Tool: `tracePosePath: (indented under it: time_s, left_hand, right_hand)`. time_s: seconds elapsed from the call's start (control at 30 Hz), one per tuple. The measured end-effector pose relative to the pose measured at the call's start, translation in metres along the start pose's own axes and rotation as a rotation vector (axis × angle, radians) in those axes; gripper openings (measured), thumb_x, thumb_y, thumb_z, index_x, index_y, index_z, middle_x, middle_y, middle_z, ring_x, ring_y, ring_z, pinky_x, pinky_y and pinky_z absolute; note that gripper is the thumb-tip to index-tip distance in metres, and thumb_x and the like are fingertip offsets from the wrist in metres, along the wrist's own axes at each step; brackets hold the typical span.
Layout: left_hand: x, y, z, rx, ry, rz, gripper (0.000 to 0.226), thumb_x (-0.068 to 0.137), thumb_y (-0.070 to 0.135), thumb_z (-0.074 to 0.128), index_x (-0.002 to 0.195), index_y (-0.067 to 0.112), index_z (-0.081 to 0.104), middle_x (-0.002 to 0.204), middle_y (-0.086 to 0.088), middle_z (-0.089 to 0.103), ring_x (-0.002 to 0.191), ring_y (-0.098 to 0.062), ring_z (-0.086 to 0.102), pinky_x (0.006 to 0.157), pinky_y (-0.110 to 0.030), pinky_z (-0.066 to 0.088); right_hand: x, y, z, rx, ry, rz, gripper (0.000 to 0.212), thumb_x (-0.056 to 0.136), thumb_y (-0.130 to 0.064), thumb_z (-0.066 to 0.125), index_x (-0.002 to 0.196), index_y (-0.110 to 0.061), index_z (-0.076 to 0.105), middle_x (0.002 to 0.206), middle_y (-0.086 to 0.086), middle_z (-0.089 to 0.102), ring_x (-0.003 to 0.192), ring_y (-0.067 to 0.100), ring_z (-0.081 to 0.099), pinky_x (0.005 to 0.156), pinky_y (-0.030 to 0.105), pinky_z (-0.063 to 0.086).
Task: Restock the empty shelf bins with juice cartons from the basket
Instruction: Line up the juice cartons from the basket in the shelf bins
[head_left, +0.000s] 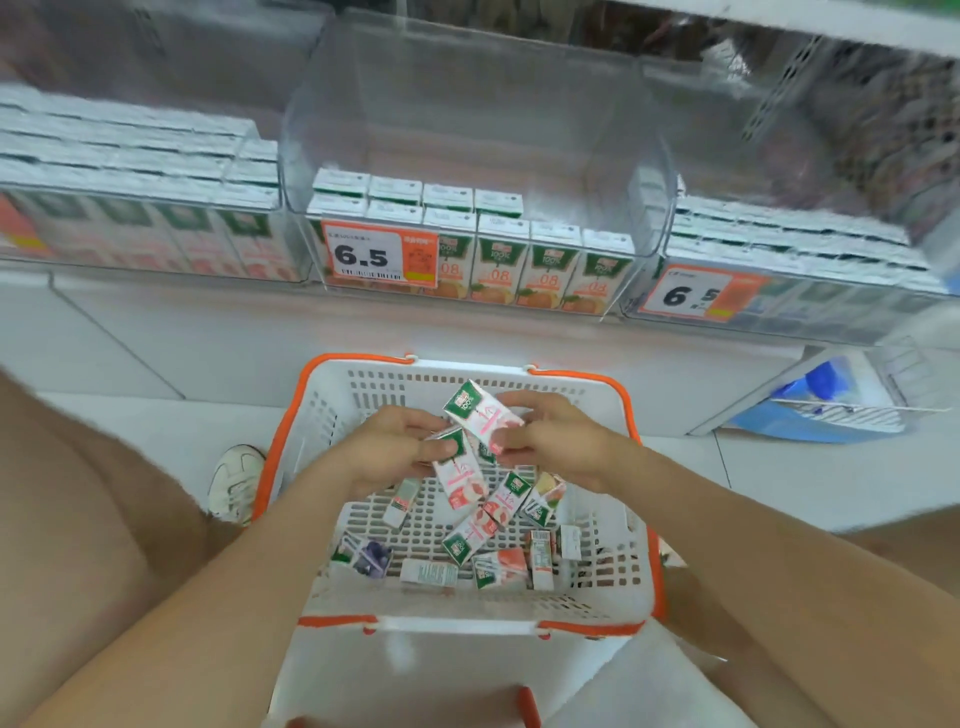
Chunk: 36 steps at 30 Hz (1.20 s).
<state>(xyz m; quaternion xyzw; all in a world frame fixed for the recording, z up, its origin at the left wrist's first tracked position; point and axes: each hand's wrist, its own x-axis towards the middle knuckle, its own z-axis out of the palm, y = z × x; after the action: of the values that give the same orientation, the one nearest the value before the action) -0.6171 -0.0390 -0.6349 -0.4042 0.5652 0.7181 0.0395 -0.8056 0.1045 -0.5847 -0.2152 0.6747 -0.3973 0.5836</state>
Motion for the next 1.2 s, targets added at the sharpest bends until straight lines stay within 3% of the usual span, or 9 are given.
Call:
tracePosePath:
  time_s: [0.2,0.37,0.47,0.63,0.77,0.83,1.0,1.1,1.2]
  left_hand:
    - [-0.053,0.066,-0.018,0.137,-0.053,0.186,0.025,0.095,0.006,0.076,0.12,0.002,0.073,0.12,-0.018,0.075,0.102,-0.029,0.076,0.088,-0.036,0.063]
    - [-0.088,0.11,-0.041,0.15,-0.054,0.299,0.028,0.098,0.009,0.071,0.125,0.001,0.069,0.12,-0.016,0.076,0.115,-0.034,0.072,0.106,-0.048,0.055]
    - [-0.105,0.124,-0.052,0.206,-0.069,0.333,0.029,0.101,0.01,0.067,0.129,0.003,0.066,0.12,-0.017,0.076,0.117,-0.034,0.072,0.107,-0.051,0.053]
    - [-0.13,0.143,-0.066,0.236,-0.02,0.397,0.025,0.102,0.012,0.066,0.127,0.006,0.068,0.119,-0.017,0.076,0.116,-0.035,0.072,0.105,-0.05,0.055]
    - [-0.151,0.165,-0.082,0.317,0.015,0.469,0.024,0.101,0.018,0.068,0.124,0.013,0.07,0.12,-0.011,0.077,0.113,-0.03,0.074,0.102,-0.047,0.057]
    - [-0.163,0.179,-0.096,0.348,0.067,0.532,0.023,0.103,0.018,0.067,0.125,0.015,0.071,0.119,-0.009,0.077,0.111,-0.029,0.074,0.099,-0.044,0.059]
    - [-0.178,0.211,-0.143,0.374,0.361,0.783,0.02,0.102,0.011,0.067,0.117,0.023,0.074,0.115,-0.006,0.076,0.109,-0.032,0.071,0.098,-0.051,0.056]
    - [-0.172,0.224,-0.168,0.353,0.58,0.913,0.022,0.1,0.007,0.068,0.116,0.023,0.071,0.11,0.003,0.076,0.101,-0.015,0.073,0.094,-0.036,0.056]
    - [-0.154,0.235,-0.184,0.47,0.781,0.939,0.022,0.099,0.009,0.068,0.117,0.022,0.068,0.108,0.01,0.073,0.096,-0.003,0.068,0.087,-0.024,0.051]
  right_hand:
    - [-0.035,-0.049,0.022,0.096,0.081,-0.203,0.036,0.086,0.011,0.068,0.117,-0.007,0.064,0.109,0.019,0.074,0.092,0.031,0.075,0.091,0.049,0.062]
    - [-0.044,-0.07,0.039,-0.023,0.177,-0.269,0.032,0.081,-0.015,0.07,0.111,-0.01,0.06,0.088,0.004,0.073,0.082,0.018,0.071,0.089,0.045,0.059]
    - [-0.048,-0.082,0.05,0.035,0.13,-0.308,0.032,0.085,-0.011,0.068,0.115,-0.005,0.059,0.074,-0.003,0.07,0.081,0.02,0.066,0.091,0.048,0.058]
    - [-0.058,-0.103,0.068,0.013,0.11,-0.421,0.033,0.094,-0.013,0.071,0.125,-0.021,0.064,0.109,0.001,0.079,0.097,0.023,0.075,0.088,0.042,0.06]
    - [-0.072,-0.128,0.086,-0.057,0.138,-0.57,0.028,0.094,-0.021,0.077,0.12,-0.022,0.067,0.107,0.0,0.079,0.085,0.016,0.075,0.07,0.033,0.059]
    - [-0.073,-0.145,0.096,-0.069,0.205,-0.646,0.031,0.091,-0.021,0.081,0.118,-0.019,0.065,0.102,0.0,0.079,0.082,0.014,0.075,0.067,0.028,0.056]
    - [-0.054,-0.199,0.118,-0.31,0.374,-0.899,0.041,0.087,-0.027,0.084,0.12,-0.033,0.061,0.101,-0.01,0.074,0.09,0.013,0.07,0.082,0.04,0.059]
    - [-0.042,-0.23,0.13,-0.381,0.483,-1.028,0.036,0.086,-0.029,0.083,0.115,-0.033,0.062,0.1,-0.017,0.07,0.092,0.005,0.067,0.083,0.034,0.056]
    - [-0.02,-0.248,0.133,-0.416,0.563,-1.1,0.035,0.086,-0.031,0.083,0.112,-0.035,0.06,0.1,-0.015,0.068,0.094,0.011,0.065,0.083,0.04,0.055]
